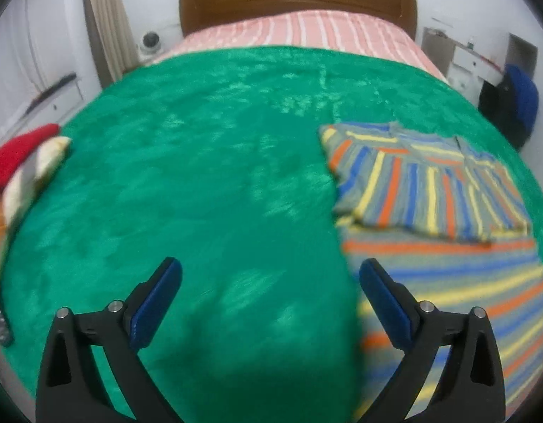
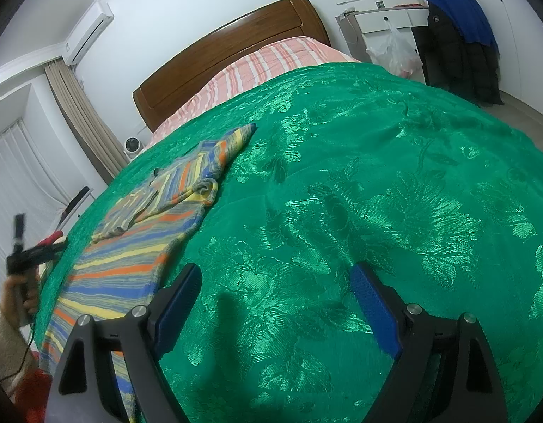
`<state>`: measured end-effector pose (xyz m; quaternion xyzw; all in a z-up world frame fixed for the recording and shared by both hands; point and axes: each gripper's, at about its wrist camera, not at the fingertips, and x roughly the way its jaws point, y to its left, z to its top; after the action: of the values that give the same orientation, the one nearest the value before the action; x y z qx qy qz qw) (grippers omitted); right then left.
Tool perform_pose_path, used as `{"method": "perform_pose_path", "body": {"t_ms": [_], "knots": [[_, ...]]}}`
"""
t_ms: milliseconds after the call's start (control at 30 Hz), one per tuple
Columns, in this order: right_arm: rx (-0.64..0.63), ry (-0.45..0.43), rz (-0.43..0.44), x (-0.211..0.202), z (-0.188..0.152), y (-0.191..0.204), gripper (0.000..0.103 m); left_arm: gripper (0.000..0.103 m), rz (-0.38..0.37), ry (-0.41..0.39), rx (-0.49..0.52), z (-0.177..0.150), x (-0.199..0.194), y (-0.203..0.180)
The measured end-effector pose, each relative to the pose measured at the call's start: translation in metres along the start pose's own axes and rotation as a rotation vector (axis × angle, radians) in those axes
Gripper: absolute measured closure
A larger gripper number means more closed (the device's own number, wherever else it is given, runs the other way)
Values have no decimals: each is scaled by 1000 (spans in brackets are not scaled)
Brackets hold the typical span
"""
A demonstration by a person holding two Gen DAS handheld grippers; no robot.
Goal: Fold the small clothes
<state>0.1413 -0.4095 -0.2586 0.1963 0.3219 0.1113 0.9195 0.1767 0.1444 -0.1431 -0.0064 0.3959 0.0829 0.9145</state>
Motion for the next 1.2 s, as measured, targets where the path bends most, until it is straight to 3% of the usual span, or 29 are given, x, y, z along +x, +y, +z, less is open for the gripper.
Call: {"method": "perform_pose_path", "body": {"t_ms": [67,200,267,300,367,567,1200], "knots": [[-4,0,-5,0,0,1,17,1,54,-23,17,-17,-5,15],[-10,-1,-12,1,-1,3,17,1,93,4,-27,-43,24,46],[-11,-1,-14,1,-1,4,17,0,58,47,-72,-59,45,59],[-11,-1,-14,1,-1,4,17,0,28,13,-97,-64,45,64],[-12,-1,-15,1,-1,4,17,0,10,-7,-120,-66,40,68],[-12,-1,-16,2,-1,4,17,0,61,-30,-86,-67,38,58],[-10,-5,-11,1,-1,2,17,0,61,-37,-89,-68,42,58]]}}
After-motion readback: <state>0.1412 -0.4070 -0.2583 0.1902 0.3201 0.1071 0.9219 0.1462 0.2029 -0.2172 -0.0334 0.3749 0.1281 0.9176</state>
